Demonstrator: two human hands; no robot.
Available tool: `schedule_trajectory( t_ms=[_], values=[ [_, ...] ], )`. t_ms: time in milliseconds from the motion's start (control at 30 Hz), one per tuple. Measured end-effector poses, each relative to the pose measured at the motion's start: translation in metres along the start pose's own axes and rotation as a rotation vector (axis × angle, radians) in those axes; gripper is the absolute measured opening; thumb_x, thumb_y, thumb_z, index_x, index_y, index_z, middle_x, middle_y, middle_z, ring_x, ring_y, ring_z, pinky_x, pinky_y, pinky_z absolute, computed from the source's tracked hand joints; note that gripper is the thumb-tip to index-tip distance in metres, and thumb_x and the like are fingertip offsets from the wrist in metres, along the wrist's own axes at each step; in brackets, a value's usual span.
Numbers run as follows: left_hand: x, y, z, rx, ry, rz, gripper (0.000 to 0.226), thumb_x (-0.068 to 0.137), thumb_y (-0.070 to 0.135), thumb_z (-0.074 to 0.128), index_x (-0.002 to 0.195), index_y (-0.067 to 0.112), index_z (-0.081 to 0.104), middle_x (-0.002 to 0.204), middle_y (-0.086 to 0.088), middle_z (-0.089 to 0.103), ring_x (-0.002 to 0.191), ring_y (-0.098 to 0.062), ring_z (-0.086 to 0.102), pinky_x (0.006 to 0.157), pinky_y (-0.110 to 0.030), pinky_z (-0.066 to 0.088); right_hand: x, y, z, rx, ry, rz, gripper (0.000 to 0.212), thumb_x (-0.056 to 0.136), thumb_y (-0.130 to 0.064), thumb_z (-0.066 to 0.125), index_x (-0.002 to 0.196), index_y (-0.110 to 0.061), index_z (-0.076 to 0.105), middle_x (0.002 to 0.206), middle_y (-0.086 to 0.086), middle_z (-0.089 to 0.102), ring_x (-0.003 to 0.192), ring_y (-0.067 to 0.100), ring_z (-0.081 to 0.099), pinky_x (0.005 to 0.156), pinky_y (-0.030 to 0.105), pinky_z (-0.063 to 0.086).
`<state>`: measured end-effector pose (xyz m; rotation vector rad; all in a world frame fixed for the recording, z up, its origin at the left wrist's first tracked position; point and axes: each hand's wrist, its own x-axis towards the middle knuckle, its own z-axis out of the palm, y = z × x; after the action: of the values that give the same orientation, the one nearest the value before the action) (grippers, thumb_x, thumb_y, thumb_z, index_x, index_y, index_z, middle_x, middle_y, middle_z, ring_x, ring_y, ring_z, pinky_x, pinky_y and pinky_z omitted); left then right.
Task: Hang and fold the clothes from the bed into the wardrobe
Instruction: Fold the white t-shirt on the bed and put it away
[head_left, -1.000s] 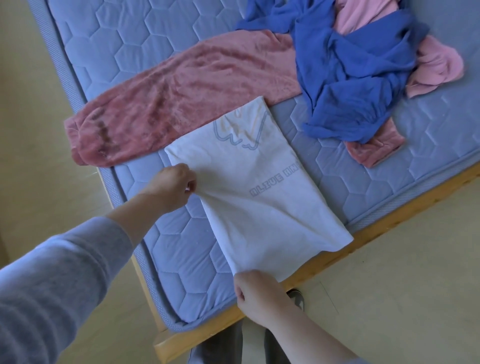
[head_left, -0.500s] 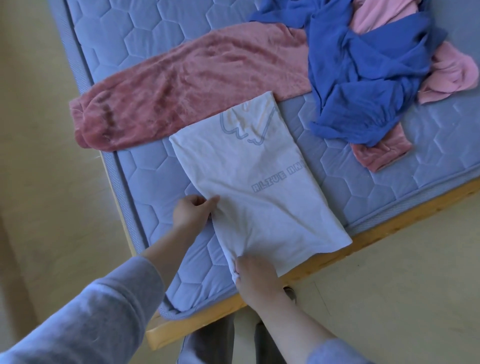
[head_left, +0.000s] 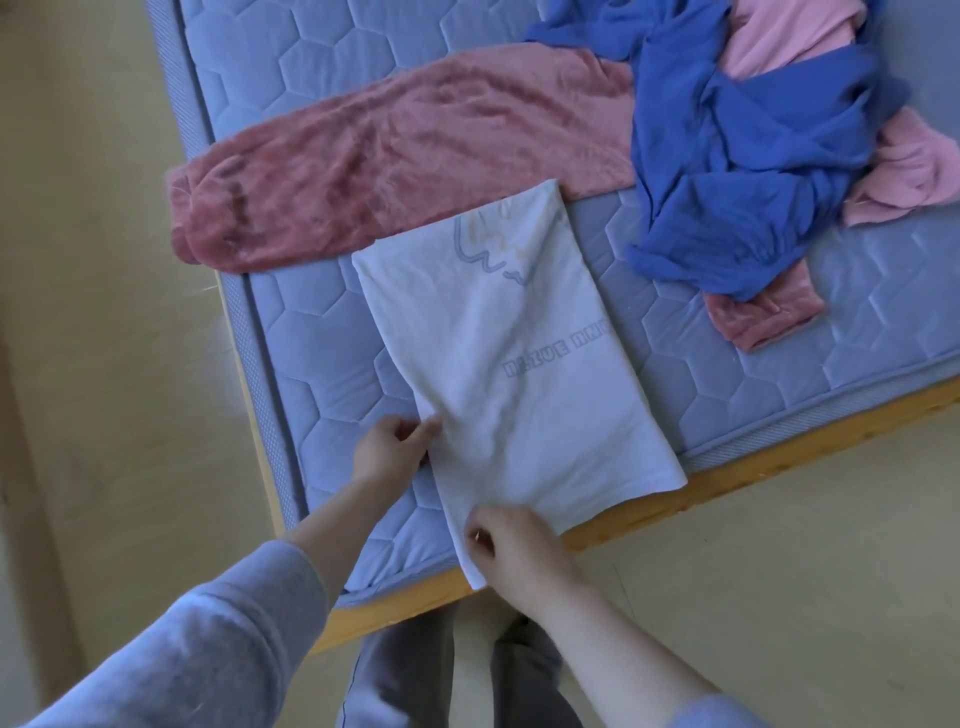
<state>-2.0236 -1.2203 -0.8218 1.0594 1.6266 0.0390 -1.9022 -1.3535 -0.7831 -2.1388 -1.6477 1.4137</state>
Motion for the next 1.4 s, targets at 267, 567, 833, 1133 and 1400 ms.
schedule_trajectory(
  t_ms=[267, 567, 833, 1133, 1400],
  values=[
    [-0.014, -0.007, 0.010, -0.223, 0.167, -0.079, 0.036, 0.089, 0.032, 0.068, 0.070, 0.005, 0.055, 0.065, -0.013, 0.052, 0.057, -0.021, 0.048, 0.050, -0.027, 0.041, 0.031, 0.042, -0.088, -0.068, 0.326, 0.174, 0.012, 0.092, -0.014, 0.054, 0.097, -0.013, 0.065, 0.096, 0.003, 0.063, 0.086, 0.021, 0.060, 0.074, 0.036, 0.051],
    [0.008, -0.008, 0.015, -0.503, 0.178, -0.313, 0.028, 0.089, 0.025, 0.054, 0.080, -0.001, 0.059, 0.083, -0.020, 0.064, 0.081, -0.032, 0.063, 0.077, -0.039, 0.052, 0.087, 0.069, -0.142, -0.087, 0.478, 0.422, 0.050, 0.086, -0.024, 0.066, 0.128, -0.005, 0.049, 0.132, 0.019, 0.046, 0.121, 0.037, 0.046, 0.098, 0.040, 0.041],
    [0.011, -0.011, 0.027, -0.495, -0.011, -0.200, 0.060, 0.065, 0.049, 0.077, 0.108, 0.009, 0.066, 0.104, -0.012, 0.073, 0.093, -0.028, 0.070, 0.085, -0.045, 0.056, 0.122, 0.106, -0.176, 0.483, 0.151, 0.519, 0.044, 0.080, -0.033, 0.077, 0.112, -0.006, 0.064, 0.115, 0.012, 0.069, 0.097, 0.024, 0.066, 0.085, 0.034, 0.053],
    [0.014, 0.011, 0.010, -0.633, -0.010, -0.196, 0.026, 0.080, 0.025, 0.076, 0.100, 0.010, 0.070, 0.091, -0.002, 0.077, 0.080, -0.016, 0.073, 0.068, -0.028, 0.056, 0.118, 0.105, -0.195, 0.820, 0.028, 0.390, 0.015, 0.087, -0.007, 0.068, 0.102, -0.004, 0.070, 0.084, 0.003, 0.074, 0.069, 0.011, 0.069, 0.058, 0.018, 0.051],
    [-0.017, 0.106, -0.059, -0.647, 0.076, 0.097, 0.009, 0.085, 0.018, 0.070, 0.090, 0.011, 0.068, 0.088, -0.003, 0.074, 0.076, -0.010, 0.070, 0.062, -0.017, 0.054, 0.108, 0.040, -0.282, 0.723, 0.118, 0.222, 0.011, 0.084, -0.025, 0.074, 0.093, -0.019, 0.073, 0.069, -0.014, 0.068, 0.054, -0.004, 0.053, 0.043, 0.009, 0.035]
  ],
)
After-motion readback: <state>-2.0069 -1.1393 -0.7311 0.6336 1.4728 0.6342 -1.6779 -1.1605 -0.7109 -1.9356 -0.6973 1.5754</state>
